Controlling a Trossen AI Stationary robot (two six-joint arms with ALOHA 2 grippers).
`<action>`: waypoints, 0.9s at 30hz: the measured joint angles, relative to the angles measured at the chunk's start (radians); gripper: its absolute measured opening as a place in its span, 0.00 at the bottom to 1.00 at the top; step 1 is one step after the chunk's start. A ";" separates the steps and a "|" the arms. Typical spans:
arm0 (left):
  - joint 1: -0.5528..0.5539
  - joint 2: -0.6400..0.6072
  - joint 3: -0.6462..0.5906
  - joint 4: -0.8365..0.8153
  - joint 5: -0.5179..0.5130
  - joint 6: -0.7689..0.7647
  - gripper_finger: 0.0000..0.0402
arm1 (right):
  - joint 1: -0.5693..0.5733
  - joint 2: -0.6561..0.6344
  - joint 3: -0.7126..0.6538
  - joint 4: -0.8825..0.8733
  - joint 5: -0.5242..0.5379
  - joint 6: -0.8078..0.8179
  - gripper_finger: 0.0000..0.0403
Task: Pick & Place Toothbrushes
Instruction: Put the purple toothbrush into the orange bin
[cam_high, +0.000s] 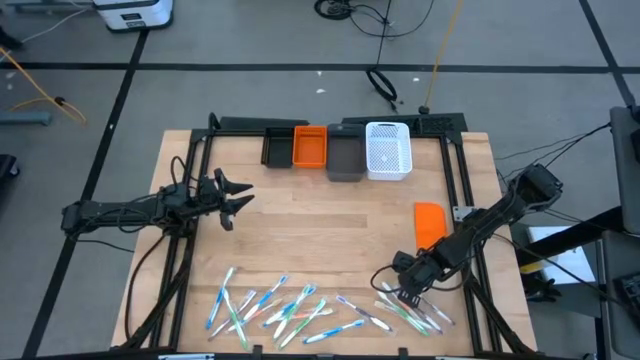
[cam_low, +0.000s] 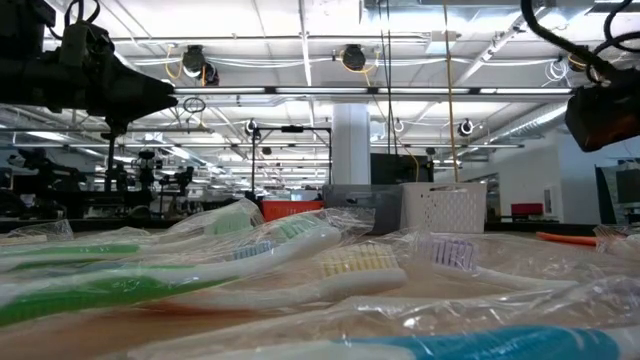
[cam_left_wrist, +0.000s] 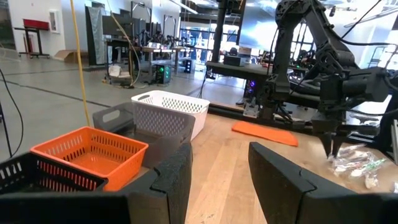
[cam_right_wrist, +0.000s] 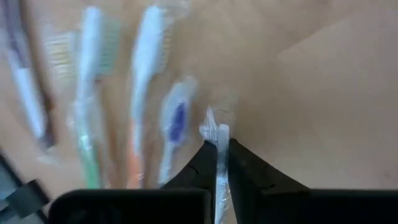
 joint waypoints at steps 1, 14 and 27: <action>0.000 0.000 0.000 0.000 0.000 -0.001 0.40 | -0.004 -0.010 0.000 -0.005 0.001 -0.002 0.04; 0.000 0.000 0.000 0.016 0.000 -0.023 0.40 | -0.163 -0.141 0.001 -0.013 0.076 -0.244 0.02; 0.000 0.001 0.000 0.101 0.029 -0.116 0.40 | -0.412 -0.216 0.001 0.393 0.212 -0.658 0.02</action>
